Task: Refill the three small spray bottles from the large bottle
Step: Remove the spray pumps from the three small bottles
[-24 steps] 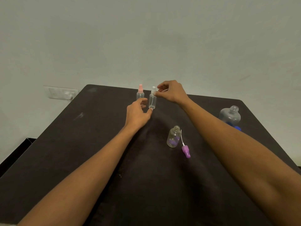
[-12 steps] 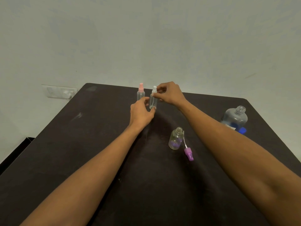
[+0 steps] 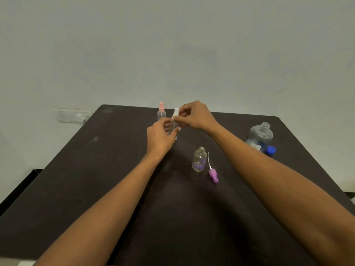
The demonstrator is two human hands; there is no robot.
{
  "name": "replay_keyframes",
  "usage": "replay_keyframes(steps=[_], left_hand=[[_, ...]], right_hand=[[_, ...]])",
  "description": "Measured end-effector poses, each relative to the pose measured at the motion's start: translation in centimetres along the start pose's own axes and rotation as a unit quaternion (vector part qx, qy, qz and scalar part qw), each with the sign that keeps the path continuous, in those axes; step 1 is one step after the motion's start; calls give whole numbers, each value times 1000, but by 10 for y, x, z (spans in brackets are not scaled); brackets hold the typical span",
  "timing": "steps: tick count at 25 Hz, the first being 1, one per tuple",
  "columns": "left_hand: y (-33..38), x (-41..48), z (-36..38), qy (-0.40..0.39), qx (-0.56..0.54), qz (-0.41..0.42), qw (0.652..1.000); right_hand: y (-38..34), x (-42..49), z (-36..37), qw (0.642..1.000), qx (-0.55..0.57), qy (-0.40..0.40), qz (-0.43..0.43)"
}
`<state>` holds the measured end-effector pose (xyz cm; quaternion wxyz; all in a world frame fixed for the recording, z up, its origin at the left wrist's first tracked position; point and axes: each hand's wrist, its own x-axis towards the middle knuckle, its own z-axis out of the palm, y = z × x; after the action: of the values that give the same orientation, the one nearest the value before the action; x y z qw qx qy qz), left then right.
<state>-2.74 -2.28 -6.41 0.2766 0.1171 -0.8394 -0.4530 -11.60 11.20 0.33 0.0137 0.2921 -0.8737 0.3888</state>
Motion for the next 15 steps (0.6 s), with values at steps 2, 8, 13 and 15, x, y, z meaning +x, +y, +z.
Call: replay_keyframes(steps=[2,8,13,15], left_hand=[[7,-10,-17,10,-7,13,1000],[35,-48,-67,42,-6,39,998],[41,-81,-92,38,-9,64,997],[43,-88,-98,39,-8,65,997]], right_hand=[[-17,-11,-8,1000,-10,-7,-23],[-76,-40,-25,990,-91,-26,-107],[-106,-62,-26,975,-153,-45,-154],[-113,-71,-26,967,-173,-60,-177]])
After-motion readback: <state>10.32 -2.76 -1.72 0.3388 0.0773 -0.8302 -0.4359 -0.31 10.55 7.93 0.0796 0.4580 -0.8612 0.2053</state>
